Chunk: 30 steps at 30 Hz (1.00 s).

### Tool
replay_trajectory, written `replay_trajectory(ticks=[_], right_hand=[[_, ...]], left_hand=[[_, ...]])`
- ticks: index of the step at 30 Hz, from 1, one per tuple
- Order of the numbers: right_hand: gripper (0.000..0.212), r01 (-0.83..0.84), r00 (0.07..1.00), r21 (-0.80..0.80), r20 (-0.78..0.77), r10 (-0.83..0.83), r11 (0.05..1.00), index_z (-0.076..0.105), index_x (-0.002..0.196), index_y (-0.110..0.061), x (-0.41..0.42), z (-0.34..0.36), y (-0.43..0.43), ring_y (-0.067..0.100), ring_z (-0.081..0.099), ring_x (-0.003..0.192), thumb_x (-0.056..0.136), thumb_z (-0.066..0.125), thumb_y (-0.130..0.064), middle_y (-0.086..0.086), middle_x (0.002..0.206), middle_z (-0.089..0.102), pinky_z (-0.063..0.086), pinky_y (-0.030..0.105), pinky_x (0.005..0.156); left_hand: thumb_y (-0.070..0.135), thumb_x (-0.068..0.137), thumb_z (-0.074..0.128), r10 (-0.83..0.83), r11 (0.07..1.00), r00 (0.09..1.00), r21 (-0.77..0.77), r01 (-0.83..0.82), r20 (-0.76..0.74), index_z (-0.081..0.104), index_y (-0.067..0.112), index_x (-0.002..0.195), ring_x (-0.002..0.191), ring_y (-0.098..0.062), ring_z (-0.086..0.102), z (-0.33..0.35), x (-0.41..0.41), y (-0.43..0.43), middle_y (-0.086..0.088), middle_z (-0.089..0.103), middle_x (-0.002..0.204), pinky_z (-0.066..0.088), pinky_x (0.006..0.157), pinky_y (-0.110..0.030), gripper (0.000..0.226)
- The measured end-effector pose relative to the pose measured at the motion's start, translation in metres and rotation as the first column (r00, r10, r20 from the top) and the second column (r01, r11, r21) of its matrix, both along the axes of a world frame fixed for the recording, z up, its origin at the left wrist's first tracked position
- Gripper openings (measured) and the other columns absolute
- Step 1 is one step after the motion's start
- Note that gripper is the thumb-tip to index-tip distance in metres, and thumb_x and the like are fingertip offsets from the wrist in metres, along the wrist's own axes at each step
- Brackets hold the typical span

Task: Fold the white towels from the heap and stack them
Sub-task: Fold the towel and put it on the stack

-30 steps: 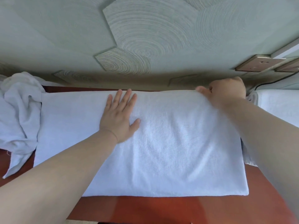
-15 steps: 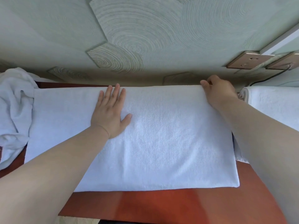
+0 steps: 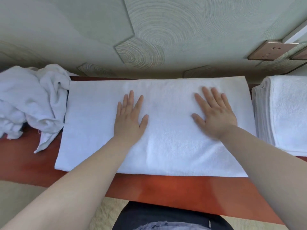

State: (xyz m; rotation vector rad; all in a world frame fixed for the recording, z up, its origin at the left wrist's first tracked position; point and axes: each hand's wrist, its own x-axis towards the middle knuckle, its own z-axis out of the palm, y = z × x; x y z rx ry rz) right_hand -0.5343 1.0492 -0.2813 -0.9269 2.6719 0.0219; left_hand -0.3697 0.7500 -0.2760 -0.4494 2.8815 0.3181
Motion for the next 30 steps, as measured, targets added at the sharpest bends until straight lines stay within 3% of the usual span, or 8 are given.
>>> replay_trajectory(ticks=[6, 9, 11, 14, 17, 20, 24, 30], right_hand=[[0.077, 0.035, 0.999, 0.006, 0.022, -0.036, 0.999, 0.007, 0.166, -0.027, 0.008, 0.004, -0.008, 0.031, -0.012, 0.158, 0.100, 0.014, -0.067, 0.003, 0.173, -0.010, -0.002, 0.057, 0.127], [0.078, -0.168, 0.986, -0.118, -0.006, 0.169, 0.979, 0.026, 0.163, -0.022, 0.057, 0.003, -0.019, 0.036, 0.007, 0.158, 0.099, 0.030, -0.065, 0.010, 0.172, 0.012, 0.010, 0.062, 0.125], [0.078, -0.259, 0.965, -0.094, 0.007, 0.261, 0.961, 0.021, 0.165, -0.027, 0.090, 0.001, -0.010, 0.031, 0.001, 0.160, 0.099, 0.034, -0.066, 0.005, 0.173, 0.006, 0.012, 0.059, 0.126], [0.080, -0.186, 0.981, -0.006, 0.058, 0.186, 0.982, 0.008, 0.166, -0.033, 0.099, 0.002, 0.008, 0.025, -0.012, 0.159, 0.098, 0.029, -0.070, -0.002, 0.173, -0.009, 0.003, 0.054, 0.128], [0.080, -0.145, 0.987, 0.023, 0.068, 0.143, 0.989, 0.009, 0.165, -0.034, 0.098, 0.005, 0.026, 0.026, -0.013, 0.159, 0.097, 0.029, -0.071, -0.003, 0.173, -0.009, 0.001, 0.055, 0.128], [0.078, 0.026, 0.999, 0.036, 0.045, -0.028, 0.999, 0.005, 0.165, -0.035, 0.087, 0.002, 0.059, 0.023, -0.018, 0.158, 0.098, 0.025, -0.070, -0.004, 0.173, -0.012, 0.000, 0.053, 0.128], [0.079, 0.110, 0.994, 0.102, 0.018, -0.112, 0.989, 0.002, 0.165, -0.033, 0.088, 0.003, 0.102, 0.025, -0.015, 0.158, 0.099, 0.021, -0.071, -0.002, 0.173, -0.013, 0.002, 0.052, 0.128], [0.086, 0.165, 0.984, 0.052, 0.055, -0.168, 0.985, 0.014, 0.165, -0.026, 0.162, 0.005, 0.114, 0.034, -0.005, 0.159, 0.095, 0.036, -0.072, 0.008, 0.173, -0.003, 0.012, 0.060, 0.125]], left_hand=[[0.060, 0.097, 0.036, 0.002, 0.998, 0.996, -0.058, 0.003, 0.085, 0.010, 0.023, 0.167, 0.161, -0.030, -0.007, -0.007, 0.101, 0.009, -0.009, -0.005, 0.175, 0.000, 0.129, -0.054, 0.084], [0.063, 0.093, 0.045, -0.242, 0.968, 0.966, -0.043, 0.246, 0.087, 0.013, 0.022, 0.167, 0.161, -0.032, -0.003, -0.012, 0.102, 0.030, -0.007, -0.001, 0.175, 0.009, 0.127, -0.062, 0.090], [0.068, 0.090, 0.045, -0.272, 0.955, 0.951, -0.078, 0.285, 0.148, 0.014, 0.025, 0.167, 0.161, -0.033, -0.003, -0.013, 0.098, 0.034, -0.004, -0.001, 0.175, 0.010, 0.125, -0.065, 0.094], [0.076, 0.088, 0.038, -0.232, 0.955, 0.940, -0.123, 0.269, 0.250, 0.008, 0.026, 0.167, 0.159, -0.038, -0.010, -0.007, 0.094, 0.034, -0.006, -0.008, 0.175, 0.004, 0.123, -0.069, 0.098], [0.080, 0.089, 0.028, -0.197, 0.965, 0.947, -0.122, 0.233, 0.253, -0.015, 0.030, 0.164, 0.156, -0.040, -0.024, 0.001, 0.073, 0.057, -0.008, -0.027, 0.170, -0.009, 0.122, -0.069, 0.099], [0.077, 0.092, 0.027, -0.324, 0.941, 0.930, -0.043, 0.336, 0.176, -0.016, 0.032, 0.163, 0.156, -0.033, -0.027, 0.007, 0.030, 0.106, -0.006, -0.027, 0.170, -0.012, 0.123, -0.066, 0.095], [0.080, 0.091, 0.016, -0.481, 0.857, 0.828, -0.047, 0.514, 0.290, -0.031, 0.033, 0.157, 0.151, -0.034, -0.038, 0.004, 0.010, 0.148, -0.002, -0.041, 0.164, -0.014, 0.118, -0.072, 0.093], [0.086, 0.086, 0.021, -0.552, 0.803, 0.757, -0.022, 0.595, 0.351, -0.020, 0.027, 0.162, 0.151, -0.040, -0.036, 0.006, 0.047, 0.141, -0.005, -0.039, 0.165, -0.011, 0.116, -0.076, 0.105]])
